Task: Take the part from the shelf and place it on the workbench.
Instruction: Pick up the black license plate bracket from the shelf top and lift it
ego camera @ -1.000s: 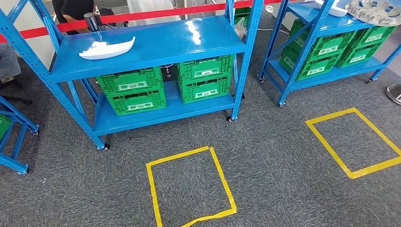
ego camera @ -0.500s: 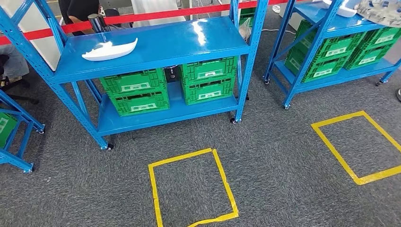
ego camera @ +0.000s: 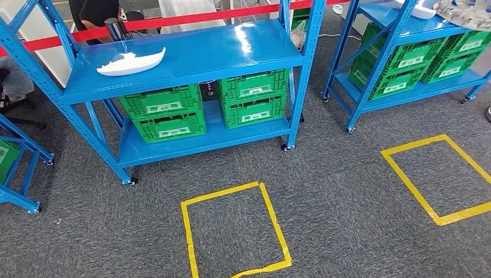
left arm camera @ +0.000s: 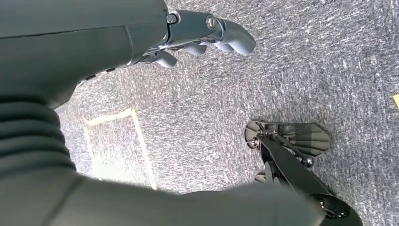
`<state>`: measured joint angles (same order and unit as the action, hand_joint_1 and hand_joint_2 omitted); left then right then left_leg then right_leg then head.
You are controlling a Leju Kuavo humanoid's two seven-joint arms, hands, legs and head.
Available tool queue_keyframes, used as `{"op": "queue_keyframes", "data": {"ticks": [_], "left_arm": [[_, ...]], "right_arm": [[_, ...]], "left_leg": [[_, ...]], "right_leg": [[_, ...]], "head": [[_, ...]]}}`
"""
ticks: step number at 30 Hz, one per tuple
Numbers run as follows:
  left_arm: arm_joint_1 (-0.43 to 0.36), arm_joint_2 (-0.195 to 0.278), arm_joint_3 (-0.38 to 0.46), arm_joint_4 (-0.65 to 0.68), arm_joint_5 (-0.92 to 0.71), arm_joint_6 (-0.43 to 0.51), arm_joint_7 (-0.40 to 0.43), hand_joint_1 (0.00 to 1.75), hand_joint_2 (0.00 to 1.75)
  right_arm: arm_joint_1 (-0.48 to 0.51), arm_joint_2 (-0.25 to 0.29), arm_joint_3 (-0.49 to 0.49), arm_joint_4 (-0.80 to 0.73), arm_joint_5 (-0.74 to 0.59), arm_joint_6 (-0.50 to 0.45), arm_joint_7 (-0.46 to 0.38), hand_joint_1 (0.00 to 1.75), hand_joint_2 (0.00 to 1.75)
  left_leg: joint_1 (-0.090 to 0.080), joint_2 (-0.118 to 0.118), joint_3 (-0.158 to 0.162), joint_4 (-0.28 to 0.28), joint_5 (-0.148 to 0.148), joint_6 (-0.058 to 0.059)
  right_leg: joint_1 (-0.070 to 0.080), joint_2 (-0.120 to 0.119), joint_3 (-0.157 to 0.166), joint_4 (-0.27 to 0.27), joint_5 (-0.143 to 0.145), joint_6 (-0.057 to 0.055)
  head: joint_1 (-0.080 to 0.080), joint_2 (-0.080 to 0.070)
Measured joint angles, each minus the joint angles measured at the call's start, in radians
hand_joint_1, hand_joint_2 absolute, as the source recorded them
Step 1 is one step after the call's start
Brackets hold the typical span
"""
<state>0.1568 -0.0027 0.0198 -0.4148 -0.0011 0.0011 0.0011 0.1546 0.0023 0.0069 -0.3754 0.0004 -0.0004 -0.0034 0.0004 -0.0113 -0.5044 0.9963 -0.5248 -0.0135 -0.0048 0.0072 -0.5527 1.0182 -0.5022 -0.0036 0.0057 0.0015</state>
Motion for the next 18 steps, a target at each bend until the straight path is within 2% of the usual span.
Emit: {"op": "queue_keyframes", "data": {"ticks": [1, 6, 12, 13, 16, 17, 18], "left_arm": [[0.0, 0.0, 0.0, 0.001, 0.0, 0.0, 0.0, 0.0, 1.75], [-0.015, -0.011, 0.029, 0.014, -0.013, 0.005, -0.001, 0.0, 1.75], [-0.037, -0.026, 0.114, 0.033, -0.139, 0.06, -0.001, 0.0, 1.75], [-0.04, -0.029, 0.131, 0.037, -0.165, 0.071, -0.001, 0.0, 1.31], [-0.056, -0.039, 0.183, 0.048, -0.239, 0.102, -0.001, 0.0, 0.0], [-0.061, -0.043, 0.201, 0.051, -0.264, 0.112, -0.001, 0.0, 0.0], [-0.066, -0.047, 0.218, 0.055, -0.289, 0.121, -0.002, 0.0, 0.0]], "right_arm": [[0.0, 0.0, 0.0, 0.0, 0.0, 0.0, 0.0, 0.0, 1.75], [-0.056, 0.0, -0.008, -0.005, 0.008, -0.001, -0.002, 0.0, 1.75], [-0.083, 0.014, -0.083, -0.005, 0.073, -0.021, -0.009, 0.0, 1.75], [-0.083, 0.016, -0.098, -0.004, 0.085, -0.025, -0.013, 0.0, 1.75], [-0.088, 0.025, -0.146, -0.003, 0.122, -0.036, -0.026, 0.0, 0.44], [-0.091, 0.029, -0.163, -0.001, 0.134, -0.039, -0.03, 0.0, 0.0], [-0.094, 0.032, -0.18, 0.001, 0.146, -0.043, -0.034, 0.0, 0.0]], "left_leg": [[0.0, 0.0, 0.0, 0.0, 0.0, 0.0], [0.0, 0.004, 0.001, 0.001, -0.001, 0.001], [-0.001, 0.004, 0.006, 0.002, -0.004, 0.003], [-0.001, 0.004, 0.006, 0.002, -0.004, 0.003], [-0.001, 0.005, 0.006, 0.002, -0.005, 0.002], [-0.001, 0.005, 0.006, 0.002, -0.005, 0.002], [-0.001, 0.006, 0.006, 0.002, -0.005, 0.002]], "right_leg": [[0.0, 0.0, 0.0, 0.0, 0.0, 0.0], [-0.001, 0.004, 0.0, -0.001, 0.001, 0.001], [-0.001, 0.005, 0.007, -0.002, -0.002, 0.005], [-0.001, 0.006, 0.007, -0.002, -0.001, 0.005], [-0.001, 0.007, 0.006, -0.002, -0.002, 0.005], [-0.001, 0.007, 0.006, -0.002, -0.002, 0.005], [-0.001, 0.007, 0.006, -0.002, -0.002, 0.005]], "head": [[0.0, 0.0], [0.0, 0.0], [0.0, 0.0], [0.0, 0.0], [0.0, 0.0], [0.0, 0.0], [0.0, 0.0]]}}
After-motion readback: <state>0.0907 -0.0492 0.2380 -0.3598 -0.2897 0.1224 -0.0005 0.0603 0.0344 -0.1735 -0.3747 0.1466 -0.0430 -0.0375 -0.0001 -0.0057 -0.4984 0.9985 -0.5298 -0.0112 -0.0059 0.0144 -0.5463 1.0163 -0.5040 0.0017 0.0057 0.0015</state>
